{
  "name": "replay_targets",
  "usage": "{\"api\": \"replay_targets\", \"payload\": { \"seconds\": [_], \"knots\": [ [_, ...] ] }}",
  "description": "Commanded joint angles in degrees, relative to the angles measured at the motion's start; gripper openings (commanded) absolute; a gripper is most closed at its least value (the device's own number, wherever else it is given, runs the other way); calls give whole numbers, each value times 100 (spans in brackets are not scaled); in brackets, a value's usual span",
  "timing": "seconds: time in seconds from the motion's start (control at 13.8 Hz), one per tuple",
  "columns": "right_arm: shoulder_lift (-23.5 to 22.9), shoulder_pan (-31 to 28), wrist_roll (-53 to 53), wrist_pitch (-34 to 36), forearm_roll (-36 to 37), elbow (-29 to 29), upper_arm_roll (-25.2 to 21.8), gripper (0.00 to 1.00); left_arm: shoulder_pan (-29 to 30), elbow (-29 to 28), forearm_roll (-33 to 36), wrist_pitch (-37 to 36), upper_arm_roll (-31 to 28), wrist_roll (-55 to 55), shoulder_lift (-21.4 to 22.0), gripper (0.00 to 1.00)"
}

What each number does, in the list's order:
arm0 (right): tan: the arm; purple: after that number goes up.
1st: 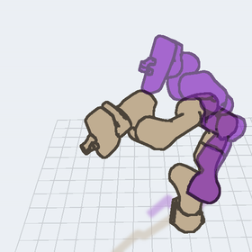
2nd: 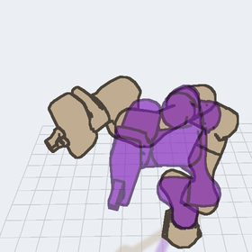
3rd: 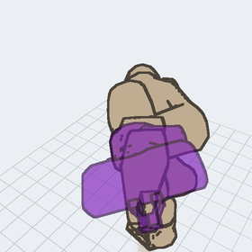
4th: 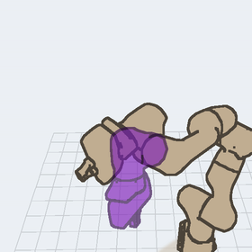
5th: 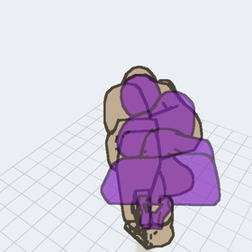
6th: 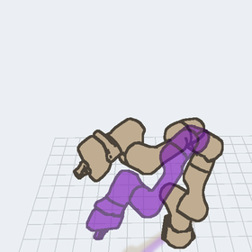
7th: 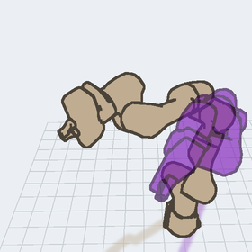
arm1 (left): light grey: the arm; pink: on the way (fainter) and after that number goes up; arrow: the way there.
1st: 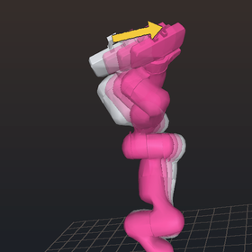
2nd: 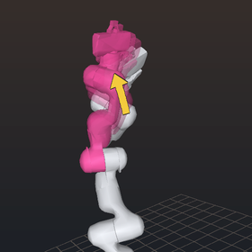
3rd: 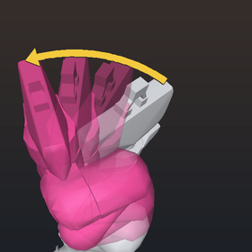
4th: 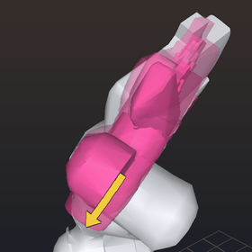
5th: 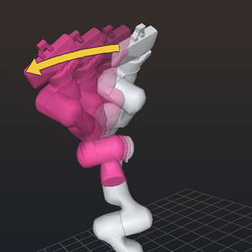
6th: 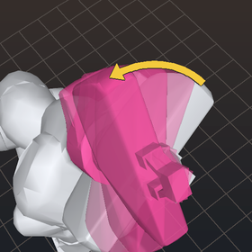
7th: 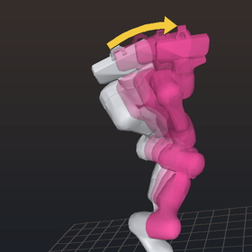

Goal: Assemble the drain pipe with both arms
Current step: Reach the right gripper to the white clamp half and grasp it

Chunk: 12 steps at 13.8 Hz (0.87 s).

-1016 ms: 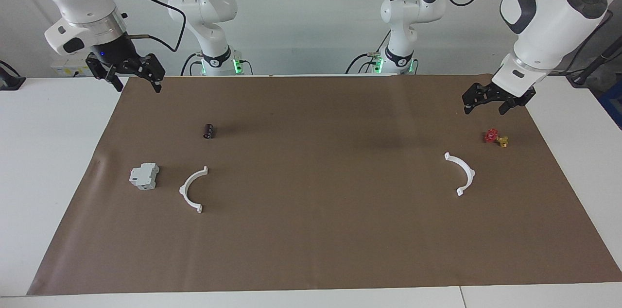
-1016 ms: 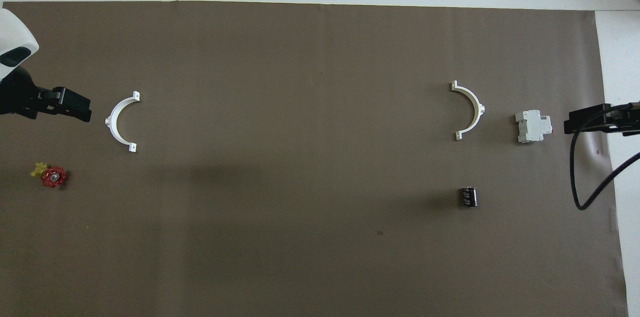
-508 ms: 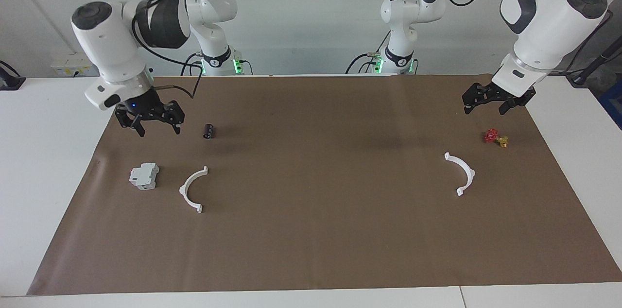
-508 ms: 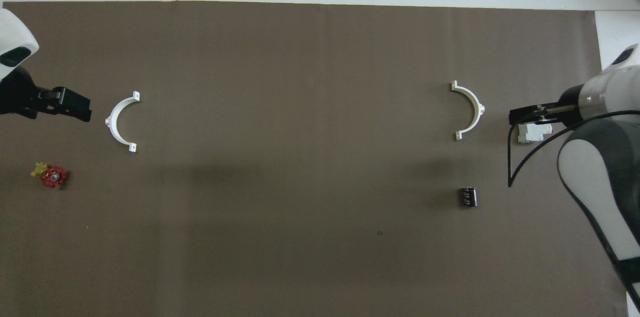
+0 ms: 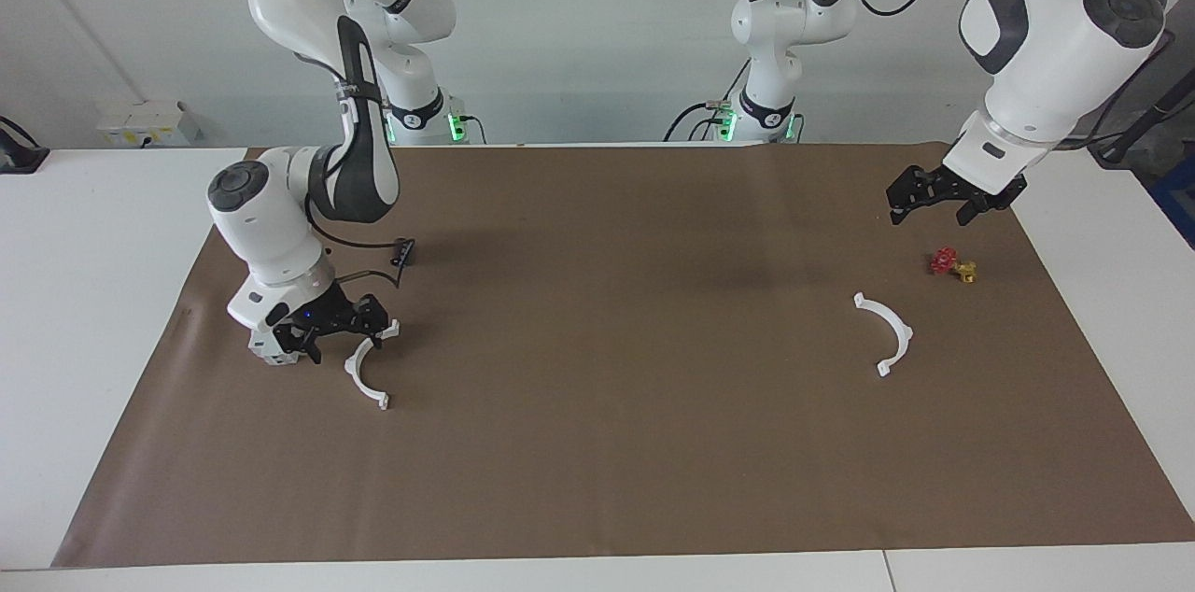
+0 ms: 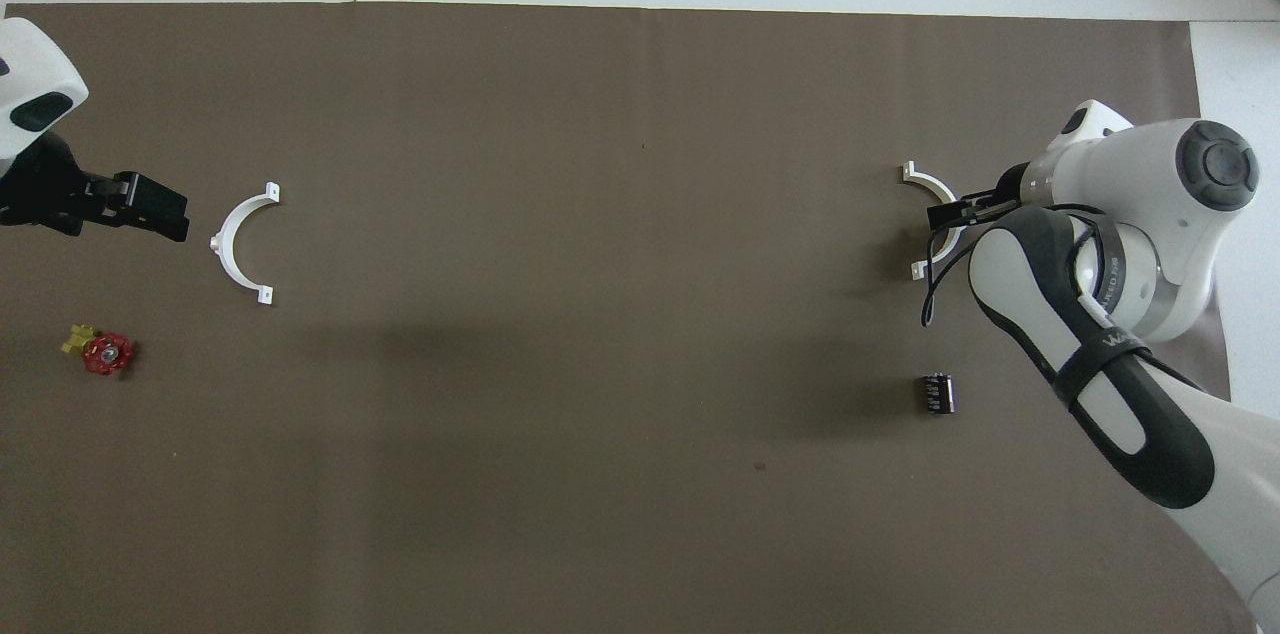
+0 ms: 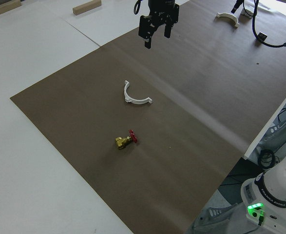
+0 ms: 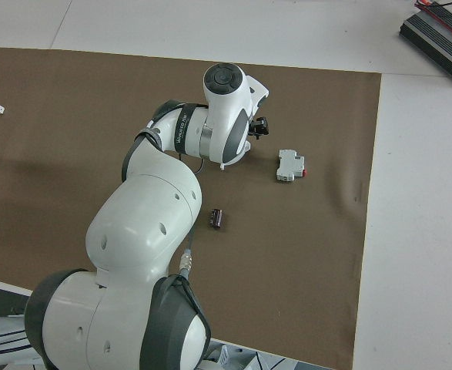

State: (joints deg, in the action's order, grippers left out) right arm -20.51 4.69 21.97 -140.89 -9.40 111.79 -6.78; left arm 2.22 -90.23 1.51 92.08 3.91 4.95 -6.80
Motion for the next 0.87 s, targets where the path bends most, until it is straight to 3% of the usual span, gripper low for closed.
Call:
{"api": "replay_targets", "payload": {
  "seconds": [0.0,0.44,0.58,0.65,0.8],
  "knots": [
    [-339,-144,833,-334,-535,-96,28,100,-11,59,-72,56,-31,-56,-41,100],
    [-322,-127,949,-132,-774,-104,19,99,-29,67,-72,12,-31,-65,-5,100],
    [-296,-127,949,8,-774,-131,19,88,-20,67,-72,20,-31,-65,-5,100],
    [-287,-127,949,18,-774,-131,19,73,-29,67,-72,20,-31,-65,-5,100],
    [-287,-109,941,61,-696,-148,10,0,-29,67,-72,20,-31,-65,-5,100]
  ]
}}
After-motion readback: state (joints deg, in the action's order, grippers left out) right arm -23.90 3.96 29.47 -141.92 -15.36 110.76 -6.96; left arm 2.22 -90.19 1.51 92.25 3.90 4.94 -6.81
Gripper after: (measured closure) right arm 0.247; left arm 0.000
